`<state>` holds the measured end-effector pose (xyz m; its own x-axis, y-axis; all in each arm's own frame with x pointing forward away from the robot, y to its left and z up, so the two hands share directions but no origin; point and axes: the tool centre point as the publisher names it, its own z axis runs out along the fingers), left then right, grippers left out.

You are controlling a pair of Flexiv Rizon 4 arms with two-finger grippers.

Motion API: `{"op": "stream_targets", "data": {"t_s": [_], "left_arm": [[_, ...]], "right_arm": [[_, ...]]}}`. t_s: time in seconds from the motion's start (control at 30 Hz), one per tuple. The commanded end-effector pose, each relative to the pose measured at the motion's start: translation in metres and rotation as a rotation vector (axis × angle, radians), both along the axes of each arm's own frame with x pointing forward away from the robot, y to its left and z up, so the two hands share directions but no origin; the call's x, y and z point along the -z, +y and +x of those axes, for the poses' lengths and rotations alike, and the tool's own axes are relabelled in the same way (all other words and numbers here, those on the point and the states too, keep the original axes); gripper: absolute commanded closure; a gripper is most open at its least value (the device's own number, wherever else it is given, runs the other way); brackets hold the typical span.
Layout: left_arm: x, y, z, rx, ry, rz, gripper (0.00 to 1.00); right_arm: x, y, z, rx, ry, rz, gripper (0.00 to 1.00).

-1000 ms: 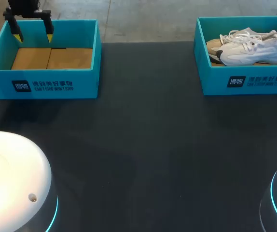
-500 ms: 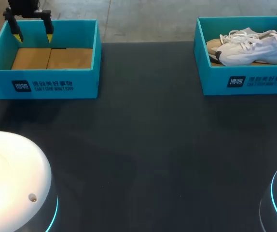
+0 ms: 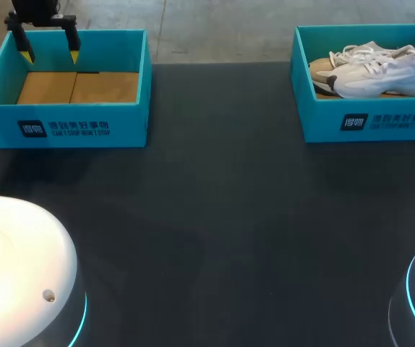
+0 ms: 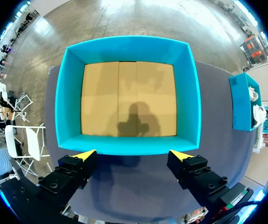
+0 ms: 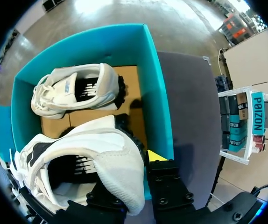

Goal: Take the shoe out of the shoebox, open the shoe tongue, remove and reinsert the insole, then place the shoe into the shoebox

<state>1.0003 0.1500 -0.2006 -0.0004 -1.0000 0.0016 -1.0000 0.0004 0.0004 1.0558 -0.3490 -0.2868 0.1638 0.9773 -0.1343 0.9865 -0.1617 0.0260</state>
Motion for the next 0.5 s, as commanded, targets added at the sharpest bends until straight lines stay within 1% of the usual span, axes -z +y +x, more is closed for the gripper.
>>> {"op": "stream_targets", "data": {"t_s": [0.03, 0.2, 0.37, 0.5], "left_arm": [[0.000, 0.000, 0.000, 0.000, 0.000, 0.001, 0.00], [0.000, 0.000, 0.000, 0.000, 0.000, 0.001, 0.00], [0.000, 0.000, 0.000, 0.000, 0.000, 0.001, 0.00], [0.000, 0.000, 0.000, 0.000, 0.000, 0.001, 0.00]], "right_arm": [[-0.009, 0.002, 0.002, 0.012, -0.001, -0.007, 1.00], [-0.013, 0.004, 0.006, 0.022, -0.003, -0.021, 1.00], [-0.015, 0.006, 0.005, 0.058, -0.003, -0.021, 1.00], [-0.021, 0.007, 0.004, 0.082, -0.012, -0.029, 1.00]]}}
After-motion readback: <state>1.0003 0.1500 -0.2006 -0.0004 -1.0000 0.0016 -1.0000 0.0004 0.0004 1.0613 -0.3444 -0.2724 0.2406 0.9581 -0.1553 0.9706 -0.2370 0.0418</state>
